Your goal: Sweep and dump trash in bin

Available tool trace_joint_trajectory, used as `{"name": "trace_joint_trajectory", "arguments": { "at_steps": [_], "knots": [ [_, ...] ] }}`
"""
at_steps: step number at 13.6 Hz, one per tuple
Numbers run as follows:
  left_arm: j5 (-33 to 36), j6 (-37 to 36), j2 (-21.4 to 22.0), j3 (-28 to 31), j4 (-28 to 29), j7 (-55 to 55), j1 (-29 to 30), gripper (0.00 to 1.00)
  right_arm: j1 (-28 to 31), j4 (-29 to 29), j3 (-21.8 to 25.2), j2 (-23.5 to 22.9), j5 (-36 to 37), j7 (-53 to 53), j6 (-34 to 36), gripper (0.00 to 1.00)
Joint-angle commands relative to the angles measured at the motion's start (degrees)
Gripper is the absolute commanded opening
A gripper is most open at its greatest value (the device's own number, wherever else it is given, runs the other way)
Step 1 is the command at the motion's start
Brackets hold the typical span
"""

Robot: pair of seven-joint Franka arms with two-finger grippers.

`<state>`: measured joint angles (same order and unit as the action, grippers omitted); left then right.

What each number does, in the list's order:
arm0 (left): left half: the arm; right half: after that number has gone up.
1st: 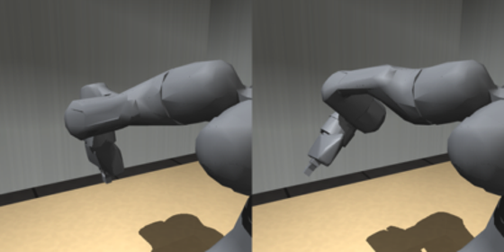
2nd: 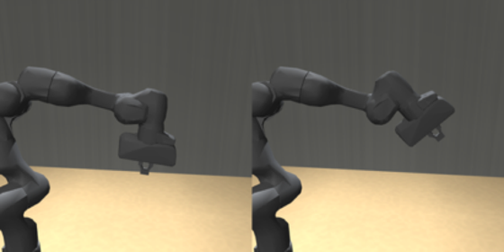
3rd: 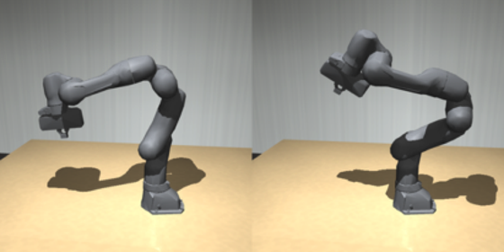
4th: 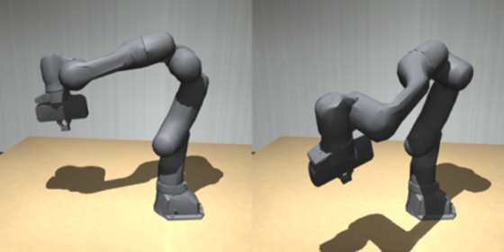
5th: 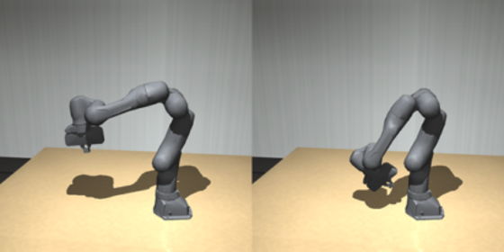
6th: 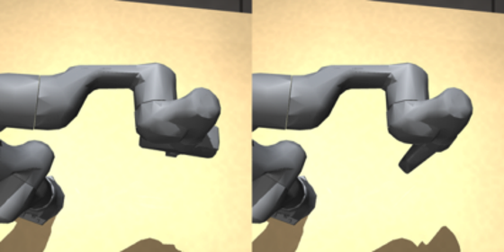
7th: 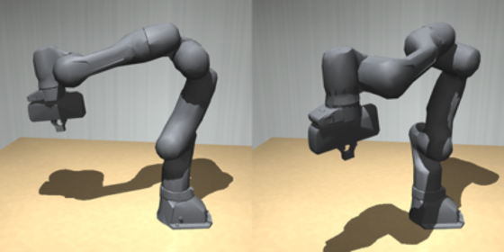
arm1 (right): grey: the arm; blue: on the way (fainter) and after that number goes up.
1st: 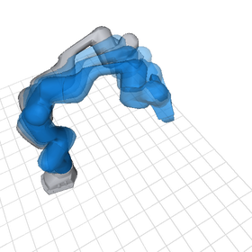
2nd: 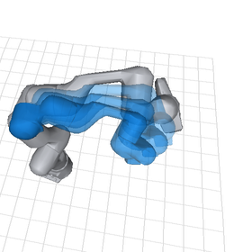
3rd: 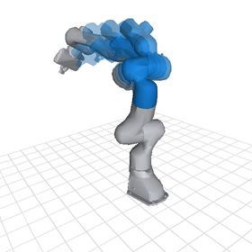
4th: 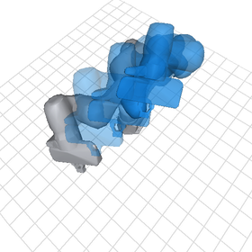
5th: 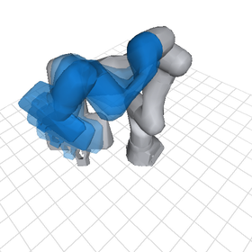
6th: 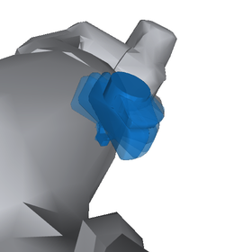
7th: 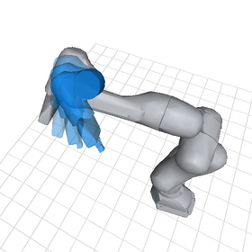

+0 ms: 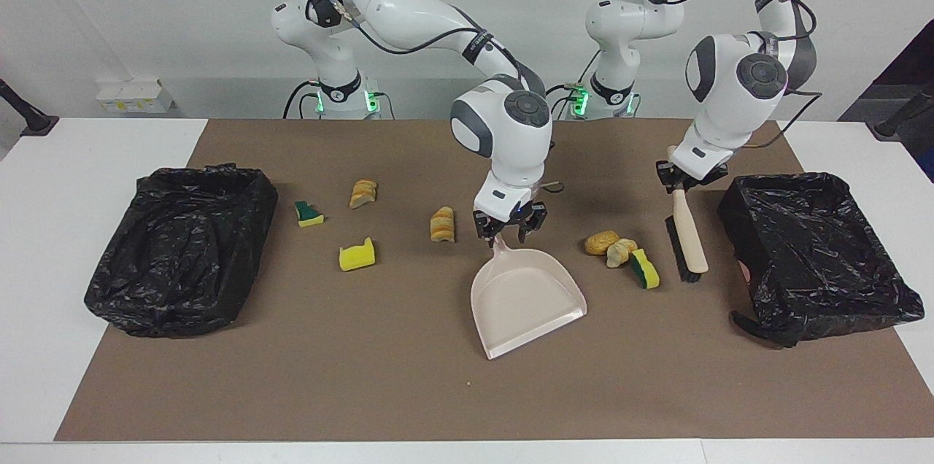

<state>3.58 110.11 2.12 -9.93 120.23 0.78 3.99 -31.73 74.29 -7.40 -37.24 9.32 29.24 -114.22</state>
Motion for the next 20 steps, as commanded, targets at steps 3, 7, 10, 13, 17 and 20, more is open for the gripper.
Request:
{"name": "trace_joint_trajectory", "arguments": {
  "at_steps": [3,7,10,13,17,20],
  "knots": [
    [0.9,1.86,-0.36,-0.53,0.62,0.01,0.23,0.0,1.41,7.69,-0.51,3.92,0.96,-8.39,-2.23,0.7],
    [0.9,1.77,-0.36,-0.53,0.71,-0.16,0.49,0.0,1.5,10.42,-0.6,4.98,0.7,-11.82,-3.47,0.76],
    [0.82,1.6,-0.27,-0.53,0.79,0.01,0.49,0.0,1.32,15.95,-0.6,7.7,0.43,-12.18,-6.35,0.75],
    [0.82,3.0,-0.36,-0.53,0.88,2.98,0.93,0.0,1.15,17.38,-0.6,8.15,0.78,-12.36,-9.44,0.33],
    [0.82,3.62,-0.98,-0.53,0.97,6.25,0.76,0.0,1.32,15.1,-0.6,8.06,1.05,-12.45,-9.54,0.0],
    [0.73,3.45,-1.07,-0.53,1.06,6.42,0.84,0.0,1.41,14.92,-0.51,8.32,1.13,-15.24,-9.62,0.0]
  ]
}}
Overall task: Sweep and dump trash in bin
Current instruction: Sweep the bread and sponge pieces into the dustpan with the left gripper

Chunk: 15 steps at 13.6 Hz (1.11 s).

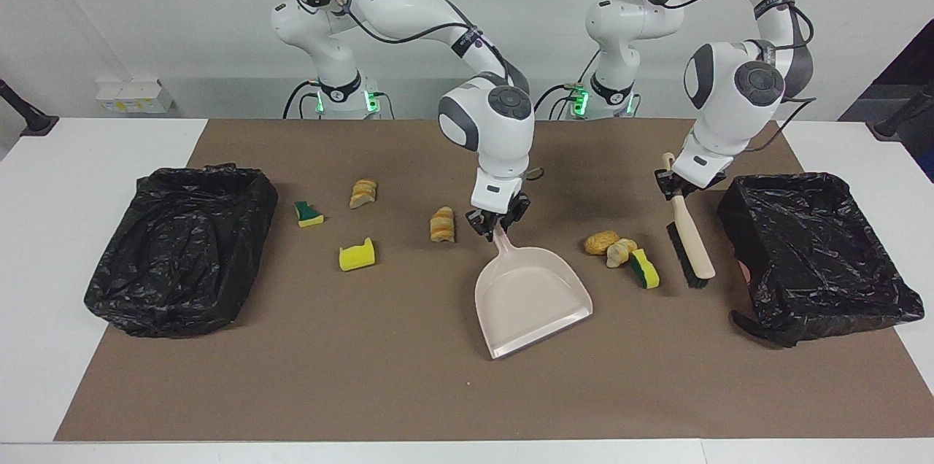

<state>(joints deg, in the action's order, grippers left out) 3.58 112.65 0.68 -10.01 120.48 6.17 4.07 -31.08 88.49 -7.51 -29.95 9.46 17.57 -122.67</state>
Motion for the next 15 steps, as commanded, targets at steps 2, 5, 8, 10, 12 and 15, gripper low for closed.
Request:
{"name": "trace_joint_trajectory", "arguments": {
  "at_steps": [2,5,8,10,12,15],
  "knots": [
    [0.55,1.08,0.11,-0.45,0.99,2.96,0.85,0.0,1.01,0.72,-0.31,1.12,1.09,-8.41,-1.26,0.0],
    [0.11,2.04,-0.76,-0.54,2.21,5.17,0.15,0.0,2.68,0.81,-0.31,1.04,1.35,-19.11,-1.17,0.0],
    [0.11,5.3,-0.5,-0.63,4.32,3.42,-0.73,0.0,3.83,1.07,-0.4,1.04,1.35,-31.6,-0.73,0.0],
    [0.03,5.65,-0.76,-0.63,5.55,3.93,-1.43,0.0,4.09,1.25,-0.4,1.12,1.26,-37.58,-0.2,0.0],
    [-1.37,5.83,-0.33,-0.63,6.96,6.38,-1.79,0.0,4.44,1.6,-0.4,1.21,1.26,-42.59,0.5,0.0],
    [-3.48,6.18,-0.06,-0.72,7.49,8.33,-3.27,0.0,4.44,1.51,-0.4,1.47,1.26,-48.83,2.25,0.0]
  ]
}}
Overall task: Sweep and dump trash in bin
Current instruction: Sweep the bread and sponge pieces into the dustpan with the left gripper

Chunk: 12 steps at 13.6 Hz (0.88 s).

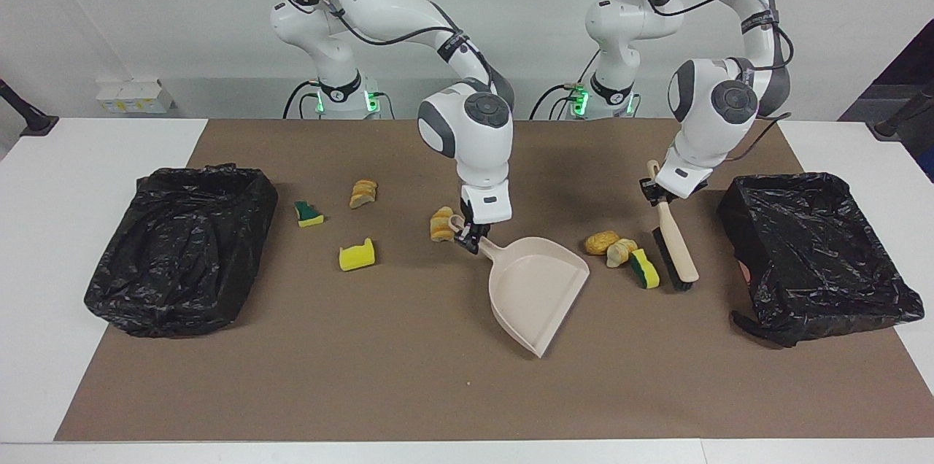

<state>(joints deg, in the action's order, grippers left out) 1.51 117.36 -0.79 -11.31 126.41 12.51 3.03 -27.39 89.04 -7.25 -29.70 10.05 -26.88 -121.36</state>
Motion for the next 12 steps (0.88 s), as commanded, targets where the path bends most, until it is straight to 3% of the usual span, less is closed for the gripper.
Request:
{"name": "trace_joint_trajectory", "arguments": {
  "at_steps": [1,4,12],
  "knots": [
    [-1.77,1.9,0.97,0.59,1.64,3.64,-3.46,0.0,0.76,0.96,-0.58,1.22,0.76,-7.97,1.65,0.0],
    [-1.86,6.39,0.36,0.51,2.78,7.6,-6.28,0.0,1.63,0.96,-0.4,1.22,2.07,-17.75,1.83,0.0],
    [-11.26,10.51,0.36,0.5,2.61,7.88,-18.21,0.0,2.6,1.23,-0.66,1.22,4.63,-22.34,1.74,0.0]
  ]
}}
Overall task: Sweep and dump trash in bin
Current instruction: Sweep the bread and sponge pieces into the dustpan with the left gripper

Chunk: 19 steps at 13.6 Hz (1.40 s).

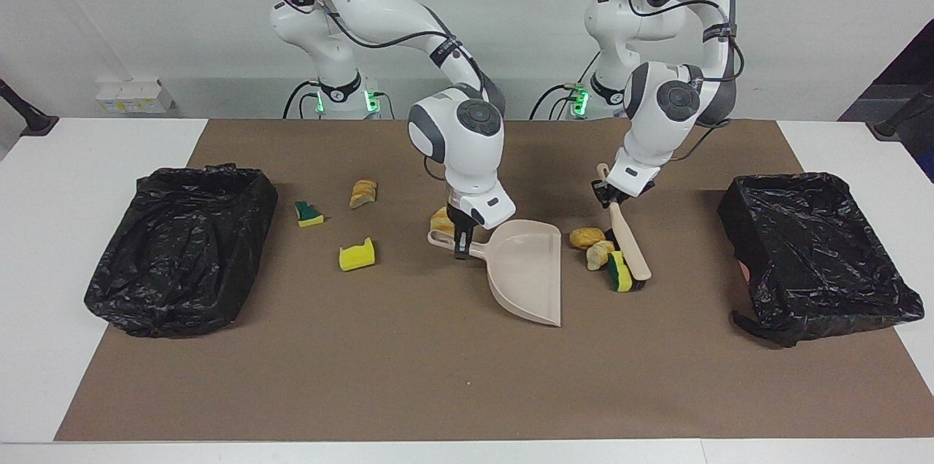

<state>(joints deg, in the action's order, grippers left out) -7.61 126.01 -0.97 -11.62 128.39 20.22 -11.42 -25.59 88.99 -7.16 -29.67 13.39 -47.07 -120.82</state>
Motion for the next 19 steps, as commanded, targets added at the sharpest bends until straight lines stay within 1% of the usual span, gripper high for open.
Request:
{"name": "trace_joint_trajectory", "arguments": {
  "at_steps": [1,4,6,9,10,12,14,15,17,18,19],
  "knots": [
    [-2.59,2.3,0.61,0.8,0.63,-0.09,-5.52,0.0,0.8,1.27,-0.75,1.19,1.29,-2.15,1.2,0.0],
    [-2.59,2.4,0.44,0.72,-0.85,-1.84,-9.66,0.0,0.8,1.27,-0.75,1.19,1.29,-2.23,1.2,0.0],
    [-2.68,0.82,-1.14,0.72,-4.19,-3.25,-10.46,0.0,0.8,1.27,-0.75,1.11,1.29,-2.67,1.2,0.0],
    [-2.68,-5.67,-0.79,0.98,-7.71,-3.43,-9.33,0.0,1.59,1.18,-0.75,1.11,1.2,-4.6,1.11,0.0],
    [-2.68,-6.38,-1.05,1.07,-8.41,-3.08,-8.71,0.0,1.6,1.27,-0.75,1.11,1.2,-4.61,1.03,0.0],
    [-2.68,-12.43,-0.36,1.16,-8.16,-3.43,-8.09,0.0,1.6,1.27,-0.83,0.93,1.11,-4.7,0.5,0.0],
    [-2.68,-14.56,0.08,1.24,-7.72,-2.73,-7.74,0.0,1.68,1.18,-0.75,0.93,1.11,-4.78,0.41,0.0],
    [-2.5,-16.92,0.35,1.24,-7.63,-2.55,-6.43,0.0,1.68,1.18,-0.83,0.93,0.94,-4.96,0.32,0.0],
    [0.11,-19.57,0.26,1.68,-8.42,-1.16,-5.11,0.0,2.29,1.18,-0.83,0.84,0.5,-6.36,0.32,0.0],
    [3.09,-20.01,0.61,1.68,-8.42,1.47,-5.02,0.0,2.56,1.18,-0.83,0.84,0.5,-6.8,0.32,0.0],
    [4.6,-20.1,1.48,1.68,-8.34,4.8,-4.84,0.0,2.91,1.1,-0.83,0.93,0.41,-7.41,0.32,0.0]
  ]
}}
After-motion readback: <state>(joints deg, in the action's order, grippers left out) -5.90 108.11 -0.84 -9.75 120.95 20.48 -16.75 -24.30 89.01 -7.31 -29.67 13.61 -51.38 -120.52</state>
